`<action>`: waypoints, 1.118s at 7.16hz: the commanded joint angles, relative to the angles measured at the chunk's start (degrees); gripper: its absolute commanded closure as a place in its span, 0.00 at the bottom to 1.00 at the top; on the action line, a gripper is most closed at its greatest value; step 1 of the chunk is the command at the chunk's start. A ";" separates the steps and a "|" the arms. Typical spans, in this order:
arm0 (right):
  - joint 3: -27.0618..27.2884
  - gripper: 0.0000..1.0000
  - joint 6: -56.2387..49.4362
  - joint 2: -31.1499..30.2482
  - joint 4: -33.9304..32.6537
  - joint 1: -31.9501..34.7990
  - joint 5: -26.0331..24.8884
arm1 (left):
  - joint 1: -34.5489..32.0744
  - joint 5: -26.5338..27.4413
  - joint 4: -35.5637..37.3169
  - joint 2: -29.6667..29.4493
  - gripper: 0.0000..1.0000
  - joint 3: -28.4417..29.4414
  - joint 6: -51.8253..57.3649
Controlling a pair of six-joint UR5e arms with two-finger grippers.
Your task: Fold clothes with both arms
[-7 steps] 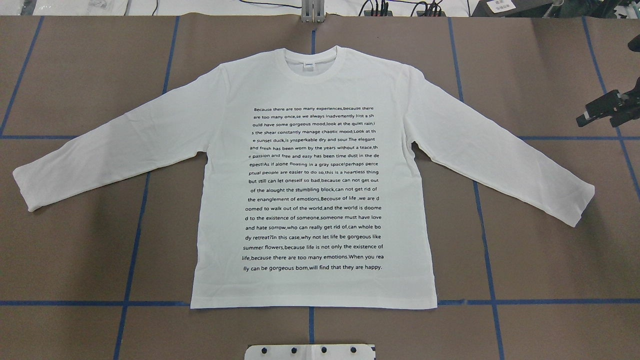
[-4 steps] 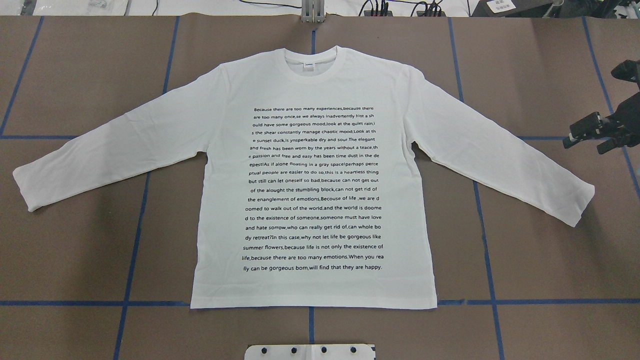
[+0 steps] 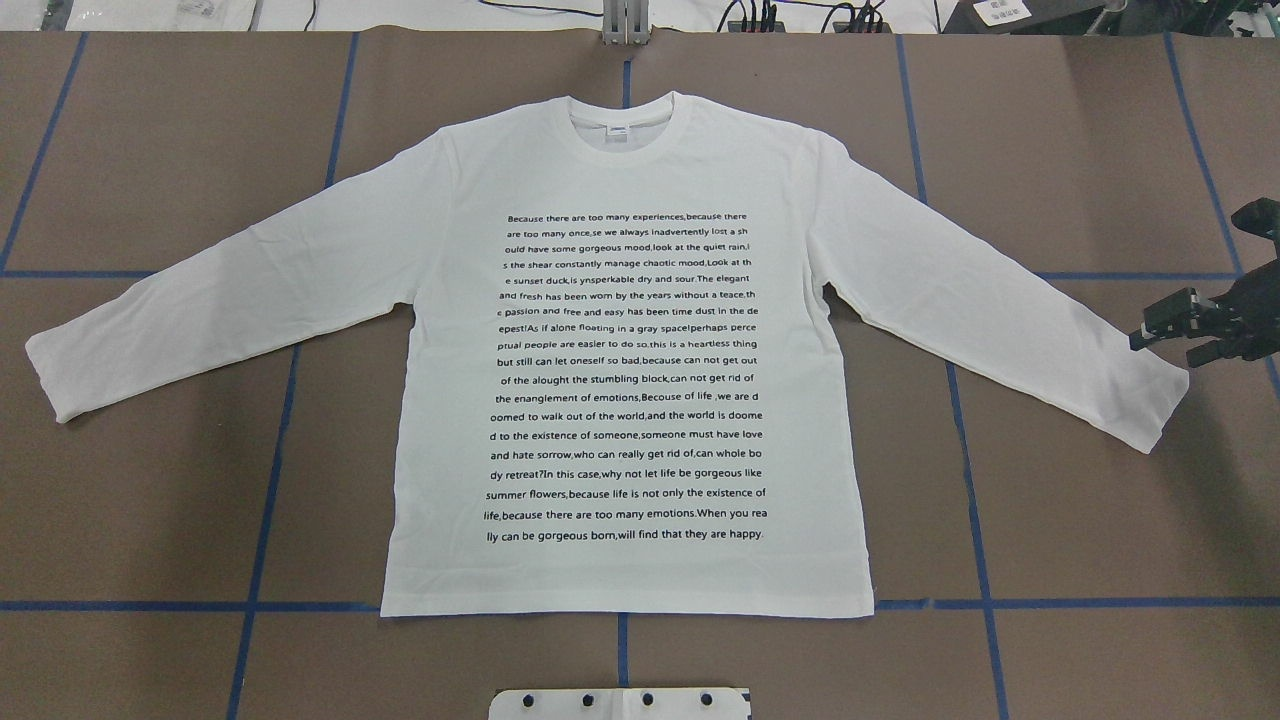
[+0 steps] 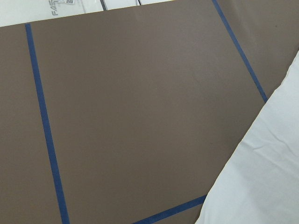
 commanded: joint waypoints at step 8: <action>-0.95 0.44 0.49 -2.62 0.73 -0.94 -1.30 | 0.00 -0.15 -0.07 -0.46 0.01 0.03 0.42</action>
